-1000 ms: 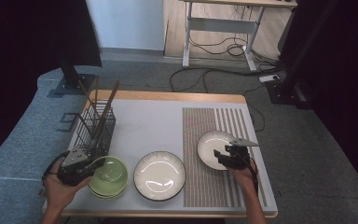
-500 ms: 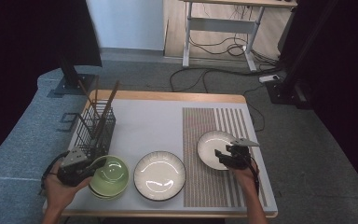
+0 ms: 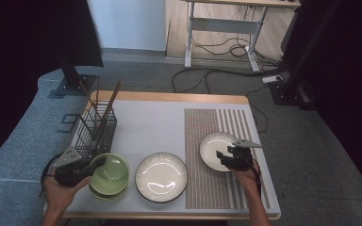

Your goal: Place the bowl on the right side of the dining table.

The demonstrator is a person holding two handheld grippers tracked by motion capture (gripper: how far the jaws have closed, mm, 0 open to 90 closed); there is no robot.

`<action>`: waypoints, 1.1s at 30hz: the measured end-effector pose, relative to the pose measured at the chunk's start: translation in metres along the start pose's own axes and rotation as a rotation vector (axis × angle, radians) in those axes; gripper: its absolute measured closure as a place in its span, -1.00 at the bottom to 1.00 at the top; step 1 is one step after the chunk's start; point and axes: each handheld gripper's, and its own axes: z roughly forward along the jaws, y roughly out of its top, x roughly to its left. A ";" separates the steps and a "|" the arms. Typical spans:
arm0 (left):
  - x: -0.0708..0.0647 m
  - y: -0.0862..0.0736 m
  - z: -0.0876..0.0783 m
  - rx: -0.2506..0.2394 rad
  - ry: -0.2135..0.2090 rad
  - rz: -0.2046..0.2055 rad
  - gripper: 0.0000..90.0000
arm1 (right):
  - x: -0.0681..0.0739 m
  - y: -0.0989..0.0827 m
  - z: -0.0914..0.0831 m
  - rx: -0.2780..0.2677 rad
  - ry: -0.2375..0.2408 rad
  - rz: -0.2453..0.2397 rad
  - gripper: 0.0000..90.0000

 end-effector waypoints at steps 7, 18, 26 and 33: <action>0.000 0.001 0.000 -0.013 0.012 -0.013 0.83 | 0.000 0.001 -0.001 -0.012 0.002 0.007 -0.06; -0.007 0.005 0.001 -0.029 -0.017 -0.019 0.83 | 0.016 0.007 0.000 -0.035 0.059 -0.010 -0.05; -0.009 0.008 0.000 -0.039 -0.016 -0.020 0.83 | 0.029 0.010 0.001 -0.040 0.097 -0.025 -0.05; -0.009 0.010 0.001 -0.045 -0.012 -0.027 0.83 | 0.041 0.015 0.001 -0.068 0.153 0.018 -0.04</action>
